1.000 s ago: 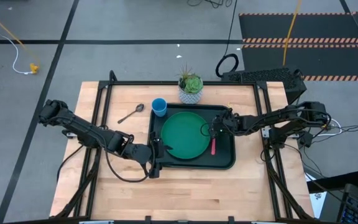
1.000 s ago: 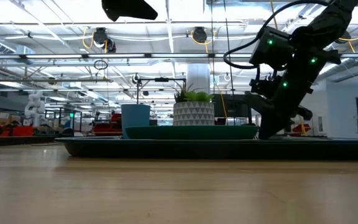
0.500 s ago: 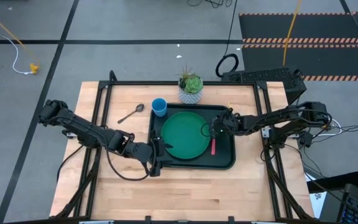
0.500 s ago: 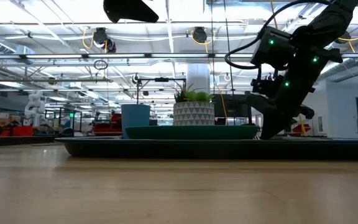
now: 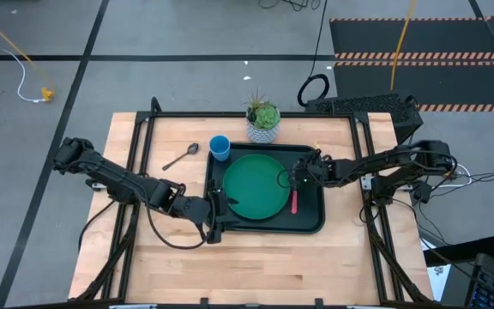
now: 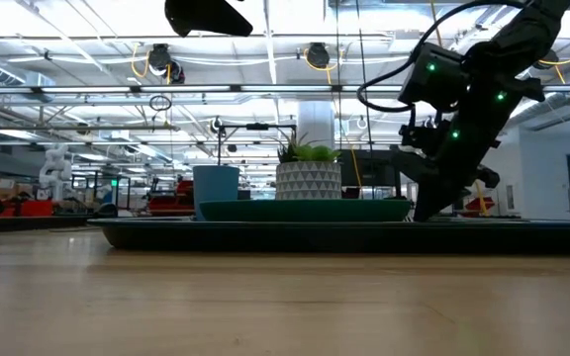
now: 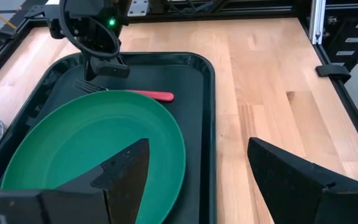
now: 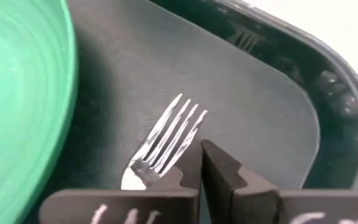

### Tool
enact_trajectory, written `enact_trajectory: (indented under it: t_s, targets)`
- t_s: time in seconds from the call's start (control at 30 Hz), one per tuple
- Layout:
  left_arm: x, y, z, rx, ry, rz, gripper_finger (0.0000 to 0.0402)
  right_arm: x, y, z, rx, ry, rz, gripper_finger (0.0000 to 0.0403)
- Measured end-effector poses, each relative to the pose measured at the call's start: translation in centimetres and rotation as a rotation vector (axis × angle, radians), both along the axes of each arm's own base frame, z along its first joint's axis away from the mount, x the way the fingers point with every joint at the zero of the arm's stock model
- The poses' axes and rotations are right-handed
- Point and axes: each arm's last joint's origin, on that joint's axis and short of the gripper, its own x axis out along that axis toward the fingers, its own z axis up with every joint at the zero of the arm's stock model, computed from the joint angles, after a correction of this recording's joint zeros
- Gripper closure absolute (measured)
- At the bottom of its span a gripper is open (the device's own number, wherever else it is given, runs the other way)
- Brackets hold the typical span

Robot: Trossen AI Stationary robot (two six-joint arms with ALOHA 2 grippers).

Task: Pick and place plate/cup/fork/spoon on tray
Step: Put the pink fork to the right side of the green plate on the black serving tray, then put the black spoon to the right side of the pink fork on the black serving tray

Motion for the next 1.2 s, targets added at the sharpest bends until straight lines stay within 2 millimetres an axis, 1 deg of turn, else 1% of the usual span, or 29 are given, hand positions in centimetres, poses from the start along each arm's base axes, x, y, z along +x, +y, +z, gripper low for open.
enact_trajectory:
  t_s: [0.27,0.43,0.67,0.77,0.87,1.0,1.13,1.2]
  targets:
    - [0.0,0.0,0.0,-0.016,-0.003,0.009,0.0126,0.3,0.0,-0.7,-0.003,0.013,-0.004,0.0403]
    - [0.0,0.0,0.0,-0.016,-0.004,0.01,0.0126,0.5,-0.1,-0.6,-0.005,-0.012,-0.003,0.0403]
    - [0.0,0.0,0.0,-0.016,-0.001,0.01,0.0126,0.6,-0.1,-0.6,-0.016,-0.004,0.016,0.0403]
    - [-0.1,0.0,-0.2,-0.008,0.019,0.01,0.0126,0.4,-0.2,-0.2,-0.024,-0.002,0.028,0.0403]
    - [-0.3,0.1,-0.5,0.006,0.057,0.015,0.0126,0.2,-0.2,0.8,-0.042,-0.022,0.054,0.0403]
    - [-0.9,0.5,-1.1,0.054,0.129,0.073,0.0126,-0.6,-0.3,3.4,-0.088,-0.103,0.103,0.0403]
    - [-1.6,1.2,-1.9,0.107,0.213,0.19,0.0126,-1.7,-0.6,6.3,-0.149,-0.192,0.169,0.0403]
    - [-2.1,1.9,-2.3,0.104,0.266,0.262,0.0126,-2.3,-0.8,7.3,-0.159,-0.23,0.201,0.0403]
